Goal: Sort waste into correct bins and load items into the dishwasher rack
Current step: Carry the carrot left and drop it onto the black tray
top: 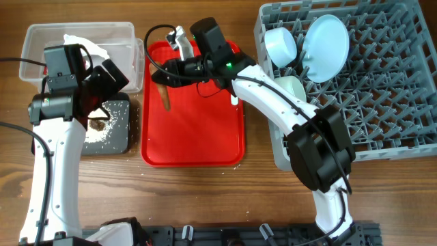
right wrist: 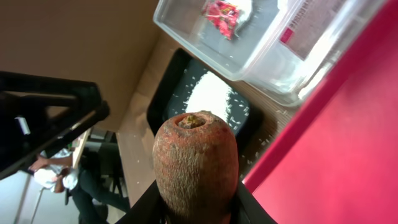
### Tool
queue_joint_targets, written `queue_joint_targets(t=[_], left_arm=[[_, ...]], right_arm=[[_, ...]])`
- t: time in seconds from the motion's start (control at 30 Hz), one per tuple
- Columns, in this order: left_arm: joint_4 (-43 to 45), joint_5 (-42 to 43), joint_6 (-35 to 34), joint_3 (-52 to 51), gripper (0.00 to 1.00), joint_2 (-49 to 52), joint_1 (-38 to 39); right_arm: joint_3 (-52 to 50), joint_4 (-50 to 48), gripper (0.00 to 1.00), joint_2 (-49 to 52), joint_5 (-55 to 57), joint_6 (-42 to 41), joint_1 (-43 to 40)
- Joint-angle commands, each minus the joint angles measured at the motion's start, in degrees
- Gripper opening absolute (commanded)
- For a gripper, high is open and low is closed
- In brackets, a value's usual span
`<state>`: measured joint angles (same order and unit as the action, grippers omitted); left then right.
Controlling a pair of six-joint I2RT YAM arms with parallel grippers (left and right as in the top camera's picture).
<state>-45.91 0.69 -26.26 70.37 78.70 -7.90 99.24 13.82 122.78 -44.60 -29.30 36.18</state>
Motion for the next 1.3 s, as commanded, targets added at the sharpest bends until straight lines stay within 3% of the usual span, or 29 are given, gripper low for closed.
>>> queue_joint_targets(t=[0.0,0.1,0.2,0.3,0.43,0.53,0.67,0.73,0.8,0.83,1.07,1.13,1.2,1.27], left_arm=[[0.9,5.3,-0.2,0.8,1.0,0.4,-0.3],[2.4,5.0,-1.3,0.9,1.0,-0.2,-1.5],[2.9,6.4,-9.0,1.7,1.0,-4.6,-9.8],[2.3,7.6,-13.2,1.7,1.0,-10.1,-19.5],[0.2,7.6,-13.3,1.7,1.0,-14.4,-29.4],[-1.1,7.6,-13.3,1.7,1.0,-14.3,-31.1],[-1.5,8.9,-13.3,1.7,1.0,-12.5,-31.1],[-1.6,9.4,-13.3,1.7,1.0,-12.0,-31.1],[-1.8,9.6,-13.3,1.7,1.0,-11.9,-31.1],[-1.9,9.6,-13.2,1.7,1.0,-11.9,-31.0],[-1.9,9.6,-13.2,1.7,1.0,-11.8,-31.0],[-2.0,9.6,-13.2,1.7,1.0,-11.8,-30.9],[-2.0,9.6,-13.2,1.7,1.0,-11.8,-30.9],[-2.0,9.5,-13.2,1.7,1.0,-11.5,-30.8]], right_arm=[[0.4,-2.3,0.04,0.3,-3.5,0.4,-0.2],[0.4,-5.5,0.04,0.6,0.2,-3.2,0.7],[0.4,-9.1,0.04,0.7,7.7,-6.2,4.2],[0.4,-11.2,0.04,1.3,23.2,-8.9,10.0],[0.4,-22.5,0.04,6.5,43.4,-10.3,18.1],[0.4,-32.6,0.04,11.1,52.7,-10.3,21.7],[0.4,-38.4,0.04,14.5,52.3,-11.4,21.9],[0.4,-38.8,0.3,14.6,52.3,-11.4,21.9],[0.4,-38.9,0.92,14.6,50.3,-11.3,21.9],[0.5,-38.9,1.0,14.6,49.5,-11.3,21.8],[1.3,-40.3,1.0,14.5,44.5,-6.3,21.9],[1.3,-39.6,1.0,12.9,44.5,-0.2,21.8],[1.3,-32.5,1.0,7.3,46.1,8.5,21.5],[1.3,-22.2,1.0,1.1,50.9,10.3,20.6]])
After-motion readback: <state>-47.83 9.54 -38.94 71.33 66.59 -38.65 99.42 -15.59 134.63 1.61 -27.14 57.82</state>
